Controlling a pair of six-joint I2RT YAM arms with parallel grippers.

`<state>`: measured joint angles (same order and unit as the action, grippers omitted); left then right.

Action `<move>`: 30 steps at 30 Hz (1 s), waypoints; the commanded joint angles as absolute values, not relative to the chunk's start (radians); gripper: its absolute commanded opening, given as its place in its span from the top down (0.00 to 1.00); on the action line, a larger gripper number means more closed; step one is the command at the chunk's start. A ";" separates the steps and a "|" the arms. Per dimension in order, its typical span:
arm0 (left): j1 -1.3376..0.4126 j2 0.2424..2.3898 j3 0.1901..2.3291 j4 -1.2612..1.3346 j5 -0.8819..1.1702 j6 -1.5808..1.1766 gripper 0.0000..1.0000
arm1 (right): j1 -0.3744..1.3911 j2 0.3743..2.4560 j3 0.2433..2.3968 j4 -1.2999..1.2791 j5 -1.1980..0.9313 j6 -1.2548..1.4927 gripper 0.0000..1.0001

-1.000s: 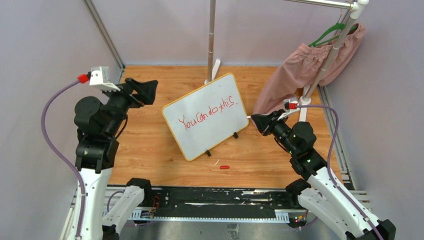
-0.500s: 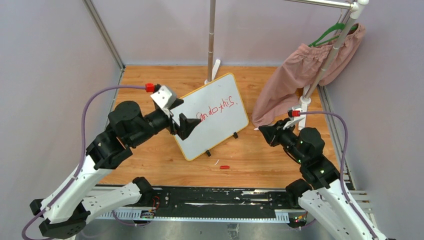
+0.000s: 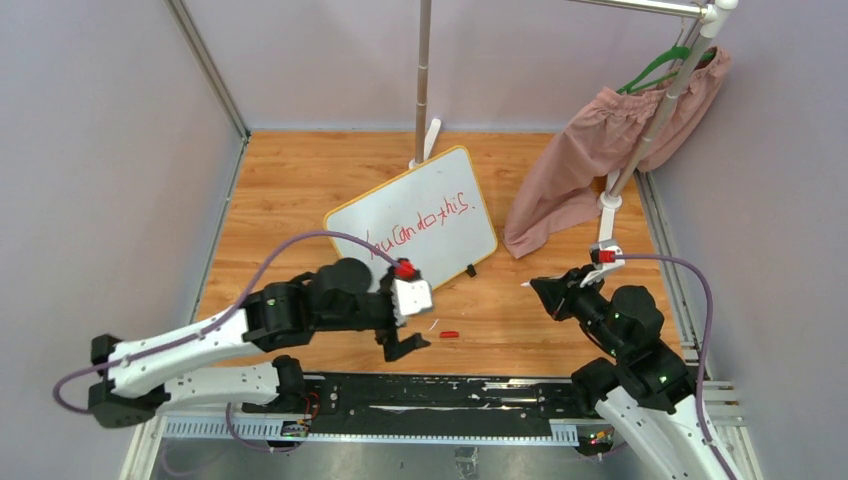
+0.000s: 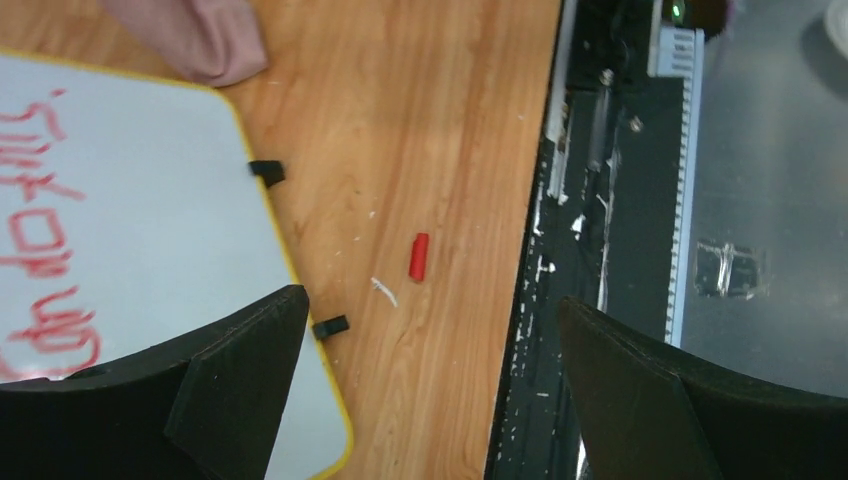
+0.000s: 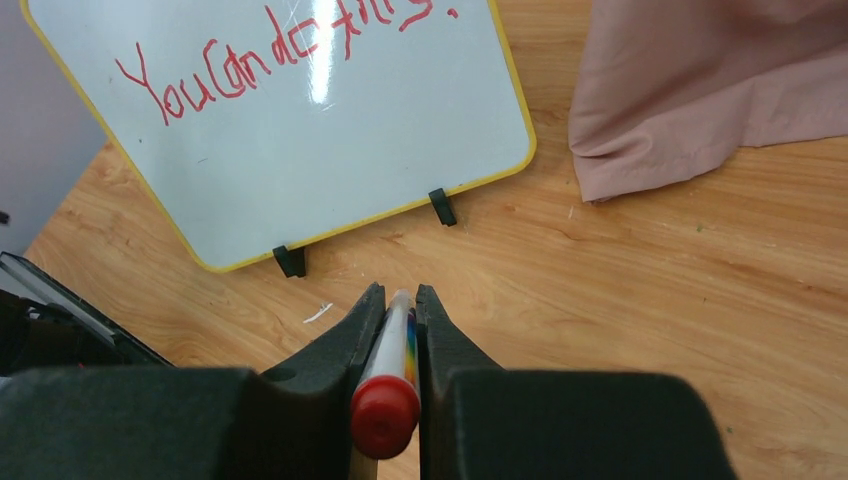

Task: Write a sentence on the whiteboard

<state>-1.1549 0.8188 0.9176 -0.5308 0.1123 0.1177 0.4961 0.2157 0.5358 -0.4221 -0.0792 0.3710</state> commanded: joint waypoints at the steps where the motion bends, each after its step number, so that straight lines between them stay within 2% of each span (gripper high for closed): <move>1: -1.280 1.014 0.991 -0.590 0.021 0.290 0.00 | 0.491 0.201 0.536 -0.444 -0.054 0.371 1.00; 7: -1.281 1.224 0.994 -0.624 0.046 0.421 0.10 | 0.491 0.149 0.533 -0.456 -0.065 0.381 1.00; 17: -1.246 1.510 1.026 -0.485 0.075 0.373 0.27 | 0.491 0.106 0.527 -0.451 -0.079 0.384 1.00; 22: -1.169 1.572 1.037 -0.413 0.139 0.334 0.35 | 0.491 0.105 0.538 -0.457 -0.091 0.375 1.00; 30: -1.152 1.611 1.025 -0.388 0.175 0.328 0.41 | 0.491 0.067 0.533 -0.460 -0.043 0.372 1.00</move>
<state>-1.1542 1.5860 1.0065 -0.4297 0.1162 0.3435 0.4961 0.0914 0.5335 -0.4526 -0.0727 0.3752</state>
